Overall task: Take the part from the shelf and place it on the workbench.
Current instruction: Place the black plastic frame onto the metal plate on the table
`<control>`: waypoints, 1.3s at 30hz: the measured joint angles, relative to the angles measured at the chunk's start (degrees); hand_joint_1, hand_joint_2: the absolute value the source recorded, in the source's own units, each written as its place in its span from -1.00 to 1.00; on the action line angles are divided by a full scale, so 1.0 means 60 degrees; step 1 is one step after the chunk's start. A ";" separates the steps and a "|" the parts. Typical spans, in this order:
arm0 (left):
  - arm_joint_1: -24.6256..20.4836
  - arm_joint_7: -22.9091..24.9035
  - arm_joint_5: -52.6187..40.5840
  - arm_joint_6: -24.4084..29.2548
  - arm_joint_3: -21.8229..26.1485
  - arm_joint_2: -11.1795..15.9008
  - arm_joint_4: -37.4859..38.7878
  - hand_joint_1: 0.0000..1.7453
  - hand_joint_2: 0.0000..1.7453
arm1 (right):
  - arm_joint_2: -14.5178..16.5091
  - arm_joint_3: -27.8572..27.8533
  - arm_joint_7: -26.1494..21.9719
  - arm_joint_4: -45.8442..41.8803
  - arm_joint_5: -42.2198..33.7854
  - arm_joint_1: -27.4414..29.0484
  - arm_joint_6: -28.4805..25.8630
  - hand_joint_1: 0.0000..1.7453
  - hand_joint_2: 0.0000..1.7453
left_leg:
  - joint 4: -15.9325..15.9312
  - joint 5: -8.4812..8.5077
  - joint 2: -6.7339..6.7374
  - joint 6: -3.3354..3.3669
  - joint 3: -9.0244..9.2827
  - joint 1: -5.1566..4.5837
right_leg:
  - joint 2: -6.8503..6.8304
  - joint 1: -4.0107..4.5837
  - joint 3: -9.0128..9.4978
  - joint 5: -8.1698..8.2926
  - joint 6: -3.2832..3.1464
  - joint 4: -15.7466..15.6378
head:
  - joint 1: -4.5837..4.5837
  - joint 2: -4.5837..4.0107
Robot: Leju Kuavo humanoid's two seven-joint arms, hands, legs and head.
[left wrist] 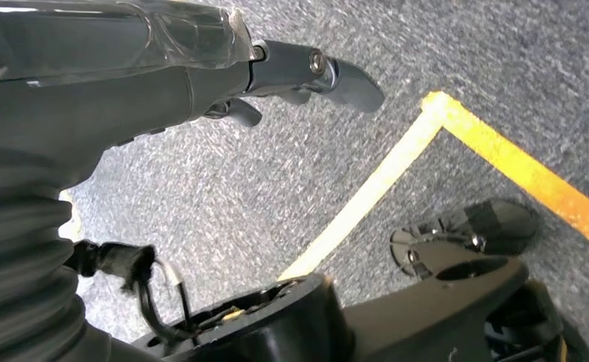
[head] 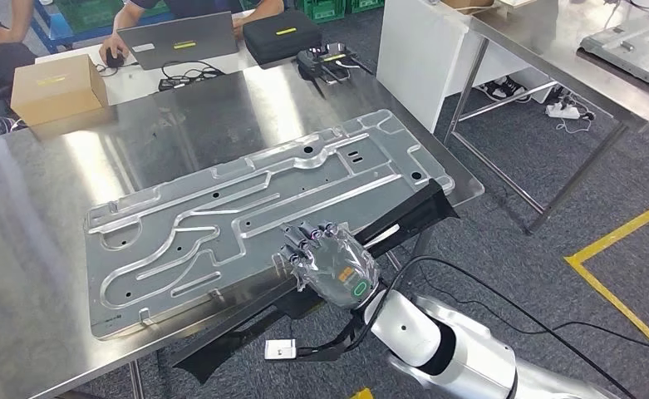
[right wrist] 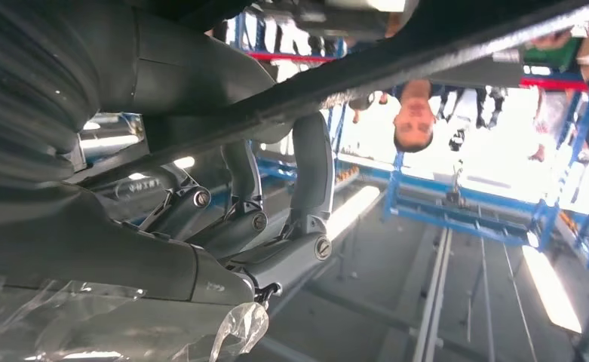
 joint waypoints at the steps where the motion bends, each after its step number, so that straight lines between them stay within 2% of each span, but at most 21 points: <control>1: 0.0003 0.0000 -0.0005 0.0000 0.0000 -0.0001 0.0000 -1.00 1.00 | -0.0003 0.0014 -0.0003 -0.0003 0.0003 -0.0004 0.0000 1.00 1.00 | -0.0005 -0.0026 -0.0027 0.0051 0.0058 -0.0002 | 0.0007 0.0000 -0.0283 -0.0242 0.0012 0.0530 | 0.0004 0.0000; 3: 0.0013 0.0000 -0.0015 0.0001 0.0000 -0.0001 0.0000 -1.00 1.00 | -0.0014 0.0057 -0.0007 -0.0005 0.0005 0.0012 0.0002 1.00 1.00 | -0.0001 -0.0097 -0.0100 0.0131 0.0127 -0.0032 | 0.0028 0.0019 -0.1068 -0.0703 0.0023 0.1779 | 0.0007 0.0000; 5: 0.0027 0.0000 -0.0019 0.0001 0.0000 -0.0002 0.0000 -1.00 1.00 | -0.0026 0.0099 -0.0009 -0.0004 0.0005 0.0059 0.0004 1.00 1.00 | 0.0001 -0.0187 -0.0215 0.0153 0.0219 -0.0061 | 0.0053 0.0034 -0.1523 -0.0623 0.0005 0.2158 | 0.0006 0.0000; 6: 0.0032 0.0000 -0.0020 0.0001 0.0000 -0.0002 0.0000 -1.00 1.00 | -0.0029 0.0113 -0.0010 -0.0004 0.0005 0.0077 0.0004 1.00 1.00 | 0.0001 -0.0243 -0.0282 0.0142 0.0295 -0.0069 | 0.0077 0.0036 -0.1455 -0.0289 -0.0022 0.1776 | 0.0007 0.0000; 8: 0.0041 0.0002 -0.0024 0.0003 0.0001 -0.0005 0.0000 -1.00 1.00 | -0.0032 0.0128 -0.0011 -0.0005 0.0006 0.0083 0.0004 1.00 1.00 | 0.0004 -0.0378 -0.0413 0.0094 0.0474 -0.0079 | 0.0227 0.0044 -0.0936 0.0533 -0.0090 0.0386 | 0.0006 0.0000; 9: 0.0040 0.0005 -0.0026 0.0005 0.0001 -0.0009 0.0000 -1.00 1.00 | -0.0035 0.0136 -0.0012 -0.0005 0.0006 0.0077 0.0005 1.00 1.00 | 0.0008 -0.0439 -0.0469 0.0056 0.0517 -0.0082 | 0.0313 0.0061 -0.0706 0.0694 -0.0117 -0.0152 | 0.0006 0.0000; 11: 0.0046 0.0016 -0.0025 0.0018 0.0001 -0.0017 0.0000 -1.00 1.00 | -0.0041 0.0148 -0.0016 -0.0014 0.0008 0.0071 0.0018 1.00 1.00 | 0.0038 -0.0521 -0.0549 -0.0040 0.0523 -0.0084 | 0.0395 0.0094 -0.0532 0.0721 -0.0198 -0.0558 | 0.0005 0.0000; 14: 0.0067 0.0026 -0.0026 0.0032 0.0000 -0.0010 0.0000 -1.00 1.00 | -0.0030 0.0158 -0.0019 -0.0029 0.0013 0.0056 0.0039 1.00 1.00 | 0.0298 -0.0623 -0.0472 -0.0164 0.0443 -0.0078 | 0.0257 0.0069 -0.0408 0.0722 -0.0368 -0.0597 | -0.0003 0.0000; 16: 0.0042 0.0019 -0.0025 0.0035 0.0003 -0.0006 0.0000 -1.00 1.00 | -0.0017 0.0164 -0.0021 -0.0034 0.0116 0.0015 0.0031 1.00 1.00 | 0.1149 -0.0940 -0.0262 -0.0295 -0.0036 -0.0041 | 0.0167 0.0038 -0.0301 0.0651 -0.0443 -0.0619 | -0.0019 0.0000; 18: -0.0014 0.0001 -0.0024 0.0037 0.0016 -0.0013 0.0000 -1.00 1.00 | -0.0028 0.0186 -0.0020 -0.0035 0.0491 -0.0012 -0.0008 1.00 1.00 | 0.2448 -0.1414 -0.0136 -0.0416 -0.0838 0.0008 | 0.0056 0.0042 -0.0220 0.0542 -0.0470 -0.0617 | -0.0028 0.0000; 20: -0.0060 -0.0011 -0.0030 0.0036 0.0035 -0.0013 0.0000 -1.00 1.00 | -0.0042 0.0212 -0.0018 -0.0043 0.0913 -0.0020 -0.0059 1.00 1.00 | 0.2986 -0.1450 -0.0089 -0.0457 -0.1290 0.0029 | -0.0061 0.0049 -0.0083 0.0417 -0.0463 -0.0616 | -0.0027 0.0000; 21: -0.0059 -0.0010 -0.0034 0.0035 0.0040 -0.0013 0.0000 -1.00 1.00 | -0.0044 0.0219 -0.0019 -0.0056 0.1030 -0.0035 -0.0074 1.00 1.00 | 0.2703 -0.1173 -0.0061 -0.0447 -0.1228 0.0030 | -0.0110 0.0053 0.0016 0.0350 -0.0456 -0.0616 | -0.0027 0.0000; 23: -0.0014 -0.0003 -0.0041 0.0035 0.0044 -0.0012 0.0000 -1.00 1.00 | -0.0047 0.0218 -0.0026 -0.0098 0.1123 -0.0119 -0.0089 1.00 1.00 | 0.1367 -0.0307 0.0107 -0.0350 -0.0726 -0.0001 | -0.0196 0.0061 0.0236 0.0211 -0.0429 -0.0630 | -0.0027 0.0000; 24: 0.0008 0.0005 -0.0046 0.0036 0.0044 -0.0011 0.0000 -1.00 1.00 | -0.0055 0.0213 -0.0030 -0.0124 0.1151 -0.0186 -0.0092 1.00 1.00 | 0.0745 -0.0062 0.0235 -0.0284 -0.0505 -0.0050 | -0.0242 0.0069 0.0320 0.0158 -0.0404 -0.0647 | -0.0027 0.0000; 26: 0.0036 0.0014 -0.0049 0.0035 0.0044 -0.0007 0.0000 -1.00 1.00 | -0.0087 0.0196 -0.0039 -0.0182 0.1194 -0.0315 -0.0096 1.00 1.00 | 0.0125 0.0065 0.0419 -0.0158 -0.0283 -0.0161 | -0.0338 0.0084 0.0393 0.0069 -0.0316 -0.0680 | -0.0025 0.0000; 29: 0.0047 0.0016 -0.0056 0.0036 0.0045 -0.0006 0.0000 -1.00 1.00 | -0.0131 0.0174 -0.0064 -0.0307 0.1214 -0.0426 -0.0100 1.00 1.00 | -0.0023 0.0087 0.0254 -0.0029 -0.0157 -0.0150 | -0.0420 0.0100 0.0466 -0.0090 -0.0145 -0.0637 | -0.0020 0.0001; 31: 0.0043 0.0024 -0.0071 0.0035 0.0044 -0.0016 0.0000 -1.00 1.00 | -0.0158 0.0140 -0.0072 -0.0423 0.1217 -0.0507 -0.0106 1.00 1.00 | -0.0112 0.0082 0.0128 0.0075 0.0009 -0.0074 | -0.0210 0.0091 0.0203 -0.0405 -0.0068 0.0028 | -0.0012 0.0001; 34: 0.0049 0.0040 -0.0085 0.0033 0.0044 -0.0029 0.0000 -1.00 1.00 | -0.0233 0.0095 -0.0075 -0.0548 0.1224 -0.0550 -0.0110 1.00 1.00 | -0.0121 -0.0049 -0.0070 0.0162 0.0167 -0.0061 | 0.0023 0.0075 -0.1003 -0.0982 -0.0011 0.1985 | -0.0008 0.0000; 35: 0.0059 0.0041 -0.0086 0.0032 0.0044 -0.0034 0.0000 -1.00 1.00 | -0.0260 0.0089 -0.0075 -0.0576 0.1225 -0.0545 -0.0112 1.00 1.00 | -0.0119 -0.0109 -0.0147 0.0159 0.0231 -0.0056 | 0.0032 0.0072 -0.1303 -0.0908 0.0005 0.2276 | -0.0007 0.0000; 36: 0.0070 0.0043 -0.0087 0.0031 0.0044 -0.0036 0.0000 -1.00 1.00 | -0.0286 0.0087 -0.0071 -0.0607 0.1226 -0.0539 -0.0117 1.00 1.00 | -0.0117 -0.0176 -0.0228 0.0140 0.0318 -0.0047 | 0.0036 0.0065 -0.1399 -0.0622 0.0016 0.2155 | -0.0007 0.0000; 39: 0.0098 0.0062 -0.0111 0.0030 0.0044 -0.0037 0.0000 -1.00 1.00 | -0.0343 0.0068 0.0004 -0.0711 0.1264 -0.0544 -0.0208 1.00 1.00 | -0.0080 -0.0469 -0.0419 0.0009 0.0603 -0.0041 | 0.0120 -0.0002 -0.0809 0.0666 0.0054 0.0245 | -0.0007 0.0000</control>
